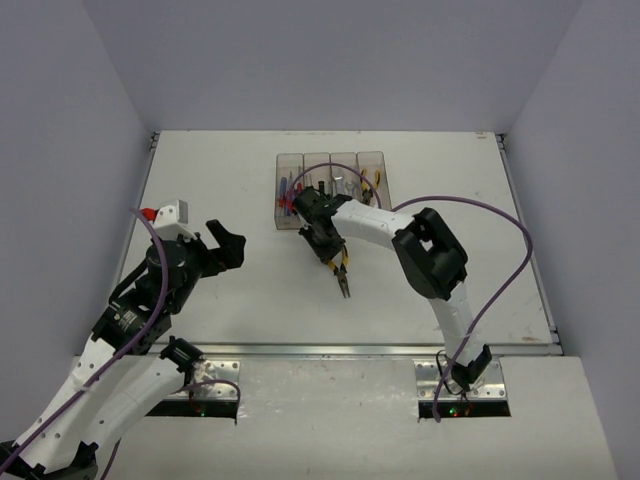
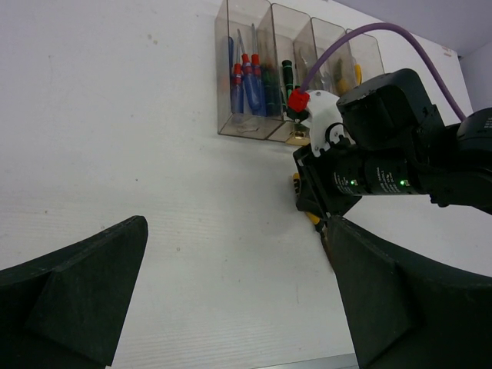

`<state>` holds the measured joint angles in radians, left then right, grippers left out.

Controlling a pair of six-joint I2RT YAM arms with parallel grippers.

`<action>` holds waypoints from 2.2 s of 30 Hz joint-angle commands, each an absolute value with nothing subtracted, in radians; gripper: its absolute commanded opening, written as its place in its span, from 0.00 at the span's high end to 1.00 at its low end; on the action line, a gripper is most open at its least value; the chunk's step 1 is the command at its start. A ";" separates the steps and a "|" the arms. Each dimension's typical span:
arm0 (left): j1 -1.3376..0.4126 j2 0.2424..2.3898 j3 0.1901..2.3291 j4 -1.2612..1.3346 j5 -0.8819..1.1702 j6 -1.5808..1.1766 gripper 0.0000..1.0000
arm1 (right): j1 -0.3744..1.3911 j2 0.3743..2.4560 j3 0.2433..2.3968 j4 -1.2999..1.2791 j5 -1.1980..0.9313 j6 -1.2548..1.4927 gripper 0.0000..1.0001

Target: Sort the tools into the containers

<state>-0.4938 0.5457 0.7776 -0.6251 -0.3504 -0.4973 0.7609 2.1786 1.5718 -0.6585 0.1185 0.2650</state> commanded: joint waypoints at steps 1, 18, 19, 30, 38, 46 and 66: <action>-0.486 0.546 0.782 -0.581 -0.337 -0.482 0.00 | 0.767 2.186 1.536 -0.655 0.089 0.305 0.83; -0.486 0.540 0.781 -0.578 -0.337 -0.482 0.00 | 0.708 1.867 1.338 -0.482 -0.164 0.309 1.00; -0.486 0.539 0.781 -0.578 -0.337 -0.482 0.00 | 0.699 1.855 1.333 -0.480 -0.183 0.303 1.00; -0.486 0.544 0.781 -0.576 -0.334 -0.481 0.00 | 0.478 1.707 1.367 -0.466 -0.389 0.265 1.00; -0.486 0.551 0.781 -0.577 -0.334 -0.480 0.00 | 0.256 1.839 1.662 -0.503 -0.644 0.192 1.00; -0.486 0.564 0.780 -0.578 -0.337 -0.479 0.00 | 0.124 2.155 2.017 -0.548 -0.829 0.145 1.00; -0.486 0.582 0.784 -0.575 -0.328 -0.473 0.00 | 0.063 2.350 2.112 -0.510 -0.876 0.132 0.54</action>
